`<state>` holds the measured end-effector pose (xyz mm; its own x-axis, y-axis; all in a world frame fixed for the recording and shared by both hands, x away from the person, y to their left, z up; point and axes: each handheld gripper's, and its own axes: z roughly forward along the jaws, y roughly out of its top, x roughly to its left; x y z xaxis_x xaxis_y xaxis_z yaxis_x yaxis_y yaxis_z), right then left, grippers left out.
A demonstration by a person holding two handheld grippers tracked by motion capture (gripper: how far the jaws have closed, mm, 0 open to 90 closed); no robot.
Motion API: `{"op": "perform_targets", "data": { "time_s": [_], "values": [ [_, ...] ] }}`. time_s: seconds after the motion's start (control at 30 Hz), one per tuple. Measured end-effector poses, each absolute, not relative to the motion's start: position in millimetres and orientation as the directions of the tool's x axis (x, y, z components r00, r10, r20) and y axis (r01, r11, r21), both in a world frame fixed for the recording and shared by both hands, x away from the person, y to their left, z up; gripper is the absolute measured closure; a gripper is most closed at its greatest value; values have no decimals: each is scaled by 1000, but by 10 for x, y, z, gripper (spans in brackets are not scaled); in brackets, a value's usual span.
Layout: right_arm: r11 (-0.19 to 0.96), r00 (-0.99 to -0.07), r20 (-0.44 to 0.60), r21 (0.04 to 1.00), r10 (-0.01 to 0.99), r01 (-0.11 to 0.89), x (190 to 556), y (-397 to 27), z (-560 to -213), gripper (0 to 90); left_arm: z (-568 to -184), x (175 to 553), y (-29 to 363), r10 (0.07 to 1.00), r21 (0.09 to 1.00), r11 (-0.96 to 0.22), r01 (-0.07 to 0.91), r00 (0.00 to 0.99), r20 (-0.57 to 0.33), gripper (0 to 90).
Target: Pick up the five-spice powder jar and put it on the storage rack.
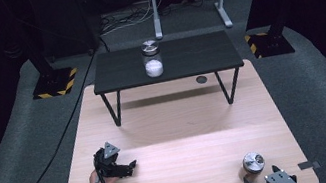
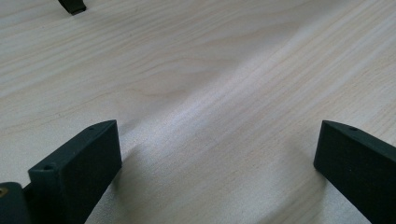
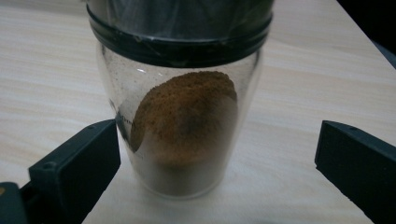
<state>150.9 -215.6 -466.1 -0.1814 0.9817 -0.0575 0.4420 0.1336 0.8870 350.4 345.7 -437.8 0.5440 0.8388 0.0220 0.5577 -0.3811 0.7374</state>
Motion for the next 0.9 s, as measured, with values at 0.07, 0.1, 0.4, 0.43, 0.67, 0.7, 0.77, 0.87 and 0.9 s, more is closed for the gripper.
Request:
{"op": "perform_targets", "data": {
  "time_s": [0.07, 0.1, 0.4, 0.43, 0.67, 0.7, 0.77, 0.87, 0.9],
  "values": [
    [122, -179, -49, 897, 983, 425, 1541, -2130, -4741, 0, -4375, 3504, 3455, 838, 736, -384, 557, 545, 24, 3],
    [120, -181, -46, 898, 982, 423, 1548, -2129, -4754, 0, -4374, 3507, 3457, 837, 736, -384, 557, 546, 24, 4],
    [118, -200, -39, 909, 979, 399, 1656, -2026, -4922, 0, -4373, 3516, 3460, 834, 735, -388, 556, 551, 23, 4],
    [129, -199, -52, 910, 979, 395, 1651, -2010, -4934, 0, -4372, 3516, 3459, 834, 735, -388, 556, 552, 23, 4],
    [115, -195, -39, 912, 980, 394, 1675, -2009, -4937, 0, -4373, 3518, 3453, 833, 735, -389, 555, 553, 23, 3],
    [115, -193, -41, 914, 980, 390, 1672, -2003, -4934, 0, -4374, 3517, 3453, 833, 735, -388, 556, 552, 22, 3],
    [109, -193, -37, 919, 980, 378, 1667, -2003, -4927, 0, -4374, 3515, 3451, 833, 736, -390, 554, 553, 25, 4],
    [105, -192, -35, 924, 981, 367, 1678, -1999, -4905, 0, -4374, 3513, 3449, 833, 736, -390, 554, 553, 26, 4],
    [100, -193, -30, 925, 981, 366, 1686, -2004, -4901, 0, -4375, 3511, 3447, 834, 736, -388, 554, 551, 24, 4]
  ]
}}
